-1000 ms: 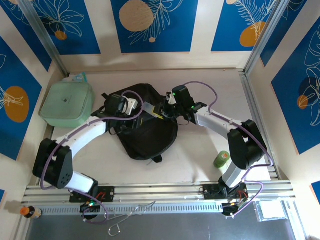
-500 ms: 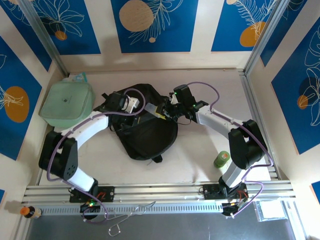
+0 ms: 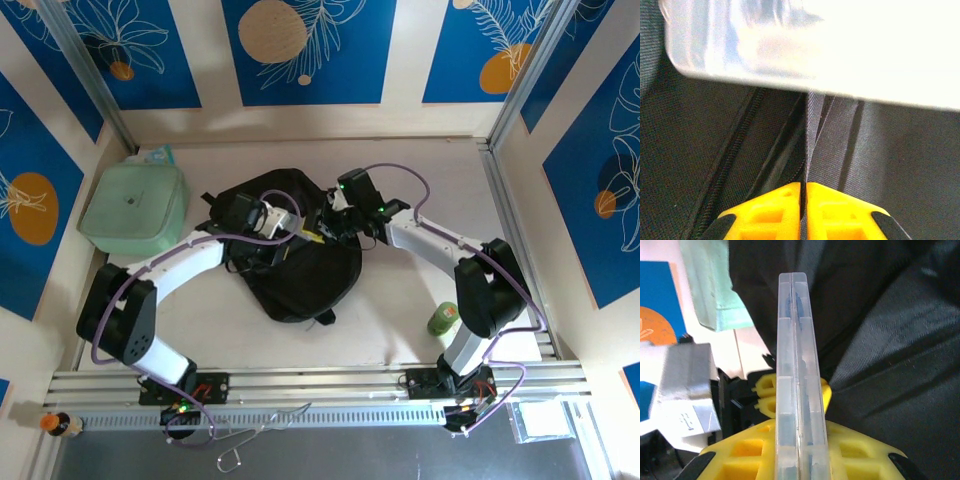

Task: Pack the student bag
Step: Open the student bag at the top-center of the table, then place the loose stationery in the student bag.

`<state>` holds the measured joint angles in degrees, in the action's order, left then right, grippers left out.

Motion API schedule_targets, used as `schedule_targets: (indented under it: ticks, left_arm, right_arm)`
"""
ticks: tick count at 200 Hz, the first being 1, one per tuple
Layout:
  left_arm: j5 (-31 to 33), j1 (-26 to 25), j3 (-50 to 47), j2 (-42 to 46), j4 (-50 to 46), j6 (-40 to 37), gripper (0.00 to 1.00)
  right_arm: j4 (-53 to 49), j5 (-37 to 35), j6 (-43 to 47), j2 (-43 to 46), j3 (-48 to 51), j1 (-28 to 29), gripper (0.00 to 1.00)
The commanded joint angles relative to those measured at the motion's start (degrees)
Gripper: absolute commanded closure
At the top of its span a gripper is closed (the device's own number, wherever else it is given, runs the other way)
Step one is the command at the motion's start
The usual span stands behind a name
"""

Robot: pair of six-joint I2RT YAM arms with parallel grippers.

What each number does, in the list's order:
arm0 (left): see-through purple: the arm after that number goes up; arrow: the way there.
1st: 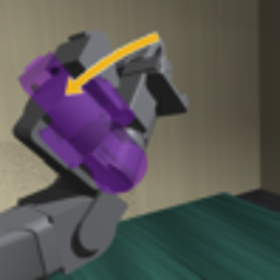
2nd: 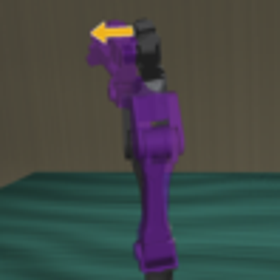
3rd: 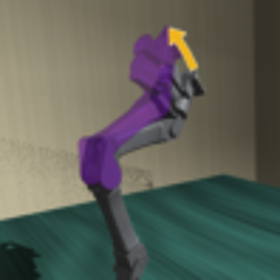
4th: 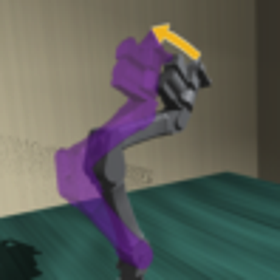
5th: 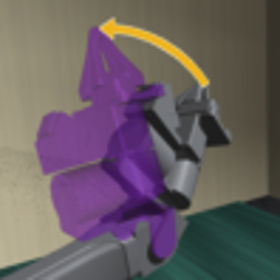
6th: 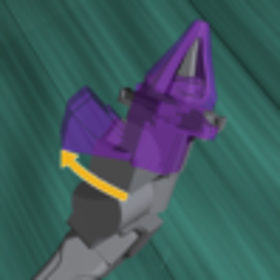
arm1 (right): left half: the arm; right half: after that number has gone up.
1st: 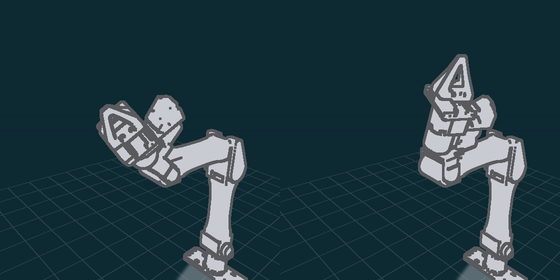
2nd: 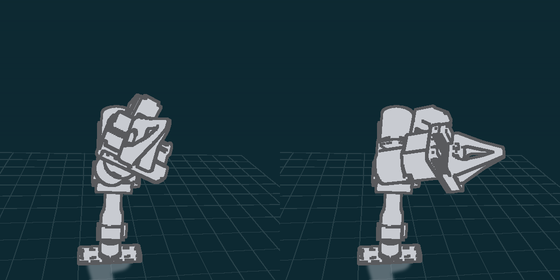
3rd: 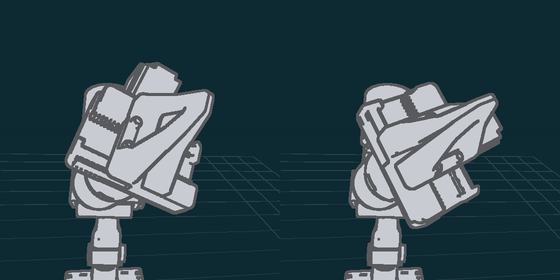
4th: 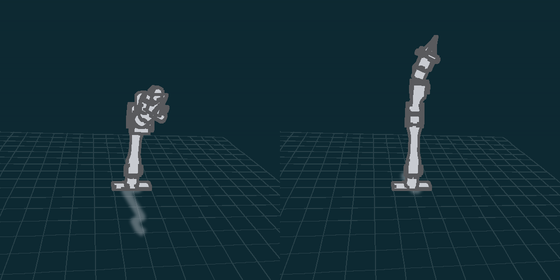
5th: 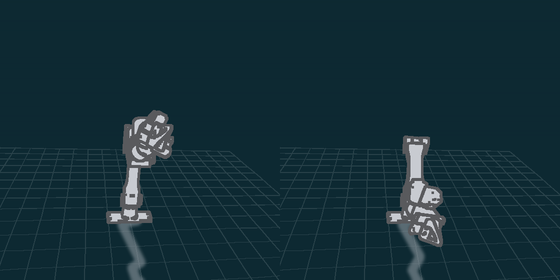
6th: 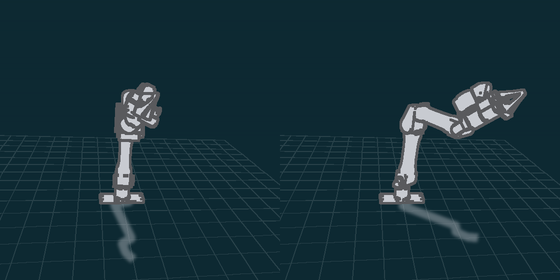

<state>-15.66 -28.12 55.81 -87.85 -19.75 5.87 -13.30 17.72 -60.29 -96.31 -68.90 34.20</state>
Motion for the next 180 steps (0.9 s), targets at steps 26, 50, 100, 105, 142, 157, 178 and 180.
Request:
schedule_targets:
  ticks: [26,50,100,105,142,157,178,180]
  left_arm:
    - [-0.79,-0.53,-1.66,-0.13,-0.19,0.52,0.87]
    - [-0.36,-0.53,-1.19,0.19,0.02,1.36,0.84]
    - [5.91,-0.49,2.2,0.63,-1.12,5.27,0.69]
    - [6.57,-0.51,2.64,0.57,-1.25,5.75,0.66]
    - [8.31,-0.53,7.09,-2.97,-3.12,8.31,0.58]
    - [9.17,-0.53,8.62,-4.66,-3.65,8.83,0.56]
    - [13.12,-0.49,9.81,-6.64,-5.53,10.49,0.58]
    - [13.47,-0.52,9.84,-6.83,-5.67,10.68,0.58]
  right_arm:
    - [1.71,1.2,-4.78,5.22,11.4,1.31,0.89]
    - [3.42,-0.81,-6.79,7.69,16.4,1.31,0.9]
    - [-0.39,-3.45,-11.31,4.86,17.73,0.7,0.91]
    - [-0.78,-3.99,-11.64,4.82,17.74,0.7,0.91]
    - [-3.39,-6.89,-13.15,5.21,18.68,-0.25,0.93]
    - [-3.14,-7.76,-13.99,5.43,19.32,-0.44,0.93]
    - [-3.33,-9.28,-14.75,5.27,18.98,-0.71,0.93]
    - [-3.49,-9.7,-14.87,5.26,18.89,-0.71,0.94]
